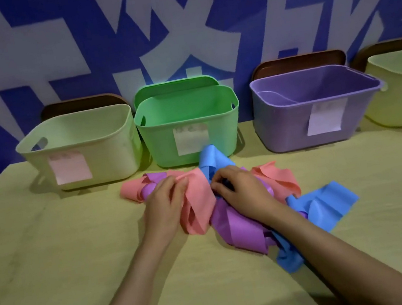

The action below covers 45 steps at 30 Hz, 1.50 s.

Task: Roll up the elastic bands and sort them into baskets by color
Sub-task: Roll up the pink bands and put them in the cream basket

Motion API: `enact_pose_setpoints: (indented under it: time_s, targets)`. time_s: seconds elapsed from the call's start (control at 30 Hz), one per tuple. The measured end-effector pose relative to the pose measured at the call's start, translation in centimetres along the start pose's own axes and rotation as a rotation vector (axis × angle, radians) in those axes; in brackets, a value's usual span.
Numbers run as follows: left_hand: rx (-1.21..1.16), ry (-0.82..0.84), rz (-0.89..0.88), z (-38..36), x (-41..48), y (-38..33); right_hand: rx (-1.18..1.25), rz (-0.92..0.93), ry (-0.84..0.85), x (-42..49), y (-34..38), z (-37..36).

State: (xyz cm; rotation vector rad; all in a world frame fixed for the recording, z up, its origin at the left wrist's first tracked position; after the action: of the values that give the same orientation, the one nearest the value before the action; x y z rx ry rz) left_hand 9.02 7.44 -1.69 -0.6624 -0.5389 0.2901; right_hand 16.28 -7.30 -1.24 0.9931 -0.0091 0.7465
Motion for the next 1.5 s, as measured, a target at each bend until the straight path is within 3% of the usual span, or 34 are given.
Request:
enact_pose_setpoints:
  time_s: [0.1, 0.3, 0.43, 0.53, 0.6, 0.77, 0.9, 1.07, 1.23, 1.33, 1.5]
  targets:
    - [-0.05, -0.034, -0.06, 1.6, -0.6, -3.2, 0.132, 0.054, 0.006, -1.4, 2.2, 1.3]
    - [-0.228, -0.064, -0.092, 5.8, -1.9, -8.9, 0.556, -0.019, 0.204, -4.3, 6.3, 2.9]
    - [-0.453, -0.051, -0.112, 8.4, -1.7, -12.7, 0.567, 0.048, 0.076, -4.6, 10.0, 5.1]
    - [-0.559, -0.054, -0.095, 10.2, -1.3, -14.3, 0.793, -0.013, -0.133, -4.1, 11.2, 8.0]
    - [-0.603, 0.011, -0.044, 10.4, -1.2, -14.4, 0.912, -0.018, -0.182, -4.1, 12.2, 9.6]
    - [-0.608, 0.146, -0.011, 10.3, -1.6, -13.9, 0.792, -0.064, -0.226, -3.9, 12.2, 11.8]
    - [-0.594, 0.134, -0.015, 10.9, -2.1, -13.6, 0.641, -0.06, -0.264, -4.5, 12.0, 13.8]
    - [-0.757, 0.248, 0.027, 10.9, -2.2, -12.6, 0.834, -0.118, -0.344, -4.6, 11.1, 15.4]
    - [-0.642, 0.053, 0.054, 12.0, -1.2, -11.3, 1.007, -0.145, -0.266, -4.0, 10.6, 14.9]
    - [-0.455, -0.009, -0.035, 12.2, -0.6, -11.5, 1.056, -0.219, -0.288, -4.1, 10.3, 14.5]
    - [-0.487, 0.178, -0.022, 10.4, -1.1, -12.0, 1.233, -0.316, -0.388, -4.4, 9.3, 15.1]
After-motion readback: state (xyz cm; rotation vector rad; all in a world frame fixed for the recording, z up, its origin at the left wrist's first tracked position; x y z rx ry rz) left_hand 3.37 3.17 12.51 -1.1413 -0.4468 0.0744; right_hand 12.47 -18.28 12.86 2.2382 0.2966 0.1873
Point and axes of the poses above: each hand's wrist, its own x-axis towards the middle knuckle, its own z-axis out of the back of the hand, y = z × x, the point moved 9 cm from there along x, towards the middle knuckle, and after that the axes turned 11 degrees about x, right-handed, at the moved point
